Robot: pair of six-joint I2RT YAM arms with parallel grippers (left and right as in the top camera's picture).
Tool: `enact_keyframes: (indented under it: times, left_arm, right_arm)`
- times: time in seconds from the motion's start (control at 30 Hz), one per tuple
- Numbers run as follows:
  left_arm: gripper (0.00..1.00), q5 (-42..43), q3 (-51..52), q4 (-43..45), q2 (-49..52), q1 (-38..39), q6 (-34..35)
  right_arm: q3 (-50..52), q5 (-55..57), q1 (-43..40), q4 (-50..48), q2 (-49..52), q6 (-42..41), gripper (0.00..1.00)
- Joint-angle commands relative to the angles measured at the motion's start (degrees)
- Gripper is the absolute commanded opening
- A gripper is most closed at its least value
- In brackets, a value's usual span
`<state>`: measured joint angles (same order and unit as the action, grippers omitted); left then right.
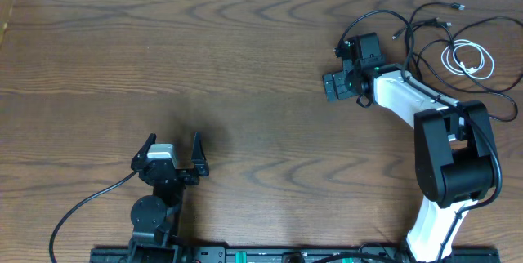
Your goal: Untangle cables
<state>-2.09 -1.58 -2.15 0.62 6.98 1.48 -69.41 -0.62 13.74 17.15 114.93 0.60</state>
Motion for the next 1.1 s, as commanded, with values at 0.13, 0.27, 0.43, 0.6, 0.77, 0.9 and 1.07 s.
enact_keyframes:
  times: [0.13, 0.27, 0.43, 0.6, 0.77, 0.9, 1.07]
  left_arm:
    - [0.96, -1.4, 1.4, -1.8, -0.4, 0.3, -0.4]
    - [0.96, -1.4, 1.4, -1.8, -0.4, 0.3, -0.4]
    - [0.96, -1.4, 1.4, -1.8, -0.4, 0.3, -0.4]
    - [0.96, -1.4, 1.4, -1.8, -0.4, 0.3, -0.4]
    - [0.96, -1.4, 1.4, -1.8, -0.4, 0.3, -0.4]
    - [0.96, -1.4, 1.4, -1.8, -0.4, 0.3, -0.4]
    - [0.96, -1.4, 1.4, -1.8, -0.4, 0.3, -0.4]
  right_arm:
    - [0.6, 0.3, 0.2, 0.9, 1.4, -0.1, 0.99]
    - [0.6, 0.3, 0.2, 0.9, 1.4, -0.1, 0.99]
    - [0.6, 0.3, 0.2, 0.9, 1.4, -0.1, 0.99]
    - [0.6, 0.5, 0.2, 1.6, -0.2, -0.1, 0.99]
    - [1.1, 2.0, 0.3, 4.1, -9.4, 1.7, 0.99]
    - [5.6, 2.0, 0.2, 2.1, -15.5, 2.5, 0.99]
    - [24.2, 3.0, 0.1, -11.6, -26.1, 4.9, 0.99]
